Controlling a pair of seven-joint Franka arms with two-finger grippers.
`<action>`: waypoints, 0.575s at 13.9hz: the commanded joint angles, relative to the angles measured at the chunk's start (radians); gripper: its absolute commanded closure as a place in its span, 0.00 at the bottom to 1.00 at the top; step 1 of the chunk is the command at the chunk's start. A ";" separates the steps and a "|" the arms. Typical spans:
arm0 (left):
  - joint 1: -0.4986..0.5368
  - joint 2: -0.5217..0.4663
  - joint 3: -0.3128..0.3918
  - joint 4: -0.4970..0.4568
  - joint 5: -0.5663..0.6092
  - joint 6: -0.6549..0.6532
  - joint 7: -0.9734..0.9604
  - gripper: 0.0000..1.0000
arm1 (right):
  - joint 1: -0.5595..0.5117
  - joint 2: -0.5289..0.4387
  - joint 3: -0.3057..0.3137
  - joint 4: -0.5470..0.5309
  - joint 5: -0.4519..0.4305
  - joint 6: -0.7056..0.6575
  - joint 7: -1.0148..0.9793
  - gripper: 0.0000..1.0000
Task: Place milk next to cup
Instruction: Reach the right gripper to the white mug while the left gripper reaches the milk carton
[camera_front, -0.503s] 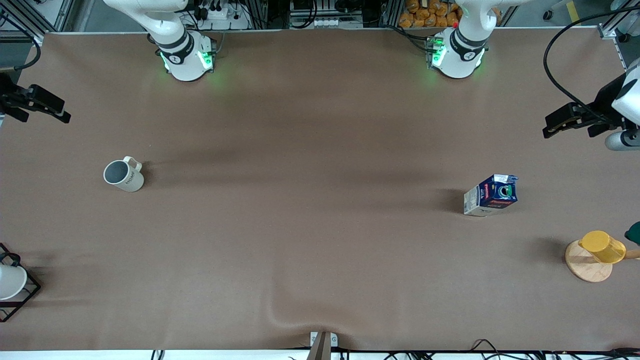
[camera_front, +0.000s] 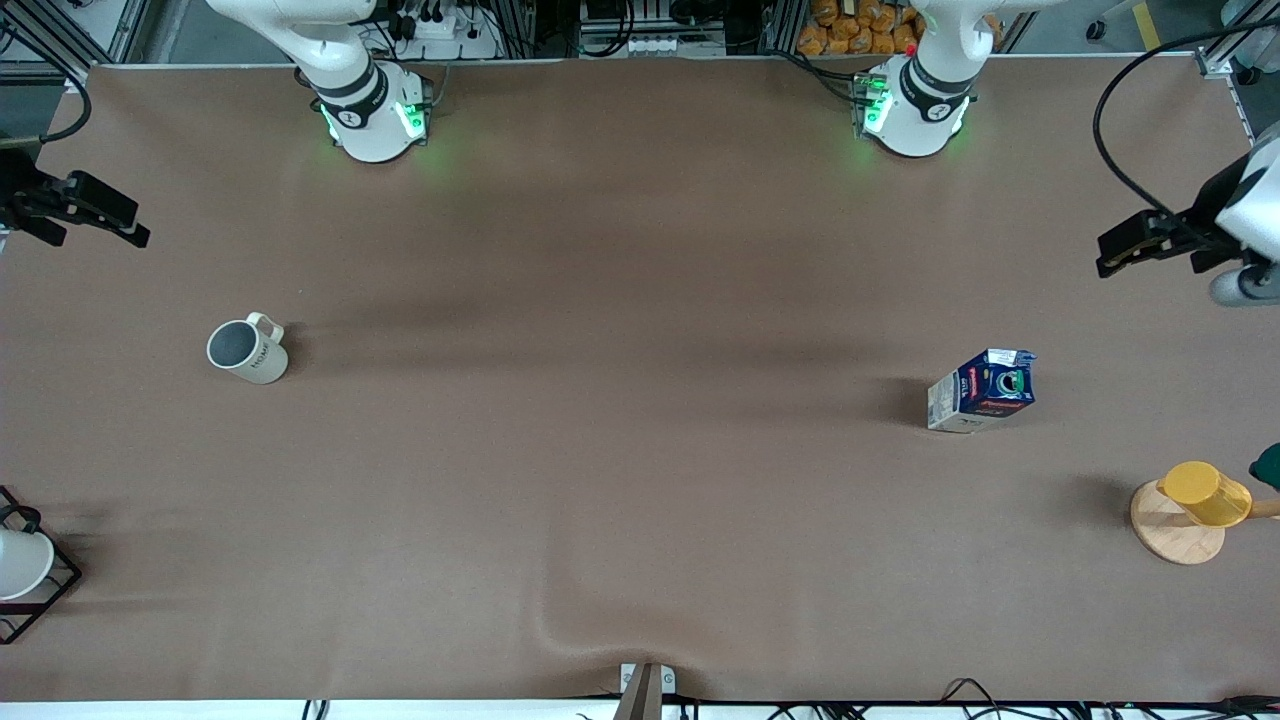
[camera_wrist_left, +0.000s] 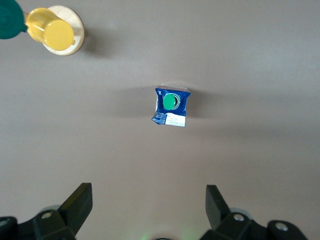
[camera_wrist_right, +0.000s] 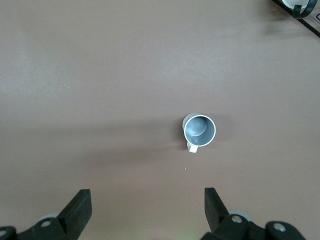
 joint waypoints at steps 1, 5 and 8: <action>-0.034 0.094 -0.032 0.008 0.040 0.013 -0.149 0.00 | 0.000 -0.015 -0.001 -0.062 0.014 0.090 0.011 0.00; -0.003 0.115 -0.036 -0.100 0.028 0.193 -0.174 0.00 | -0.045 -0.010 -0.007 -0.251 0.011 0.326 -0.096 0.00; 0.018 0.108 -0.037 -0.209 0.028 0.327 -0.127 0.00 | -0.135 0.025 -0.009 -0.332 0.002 0.428 -0.281 0.00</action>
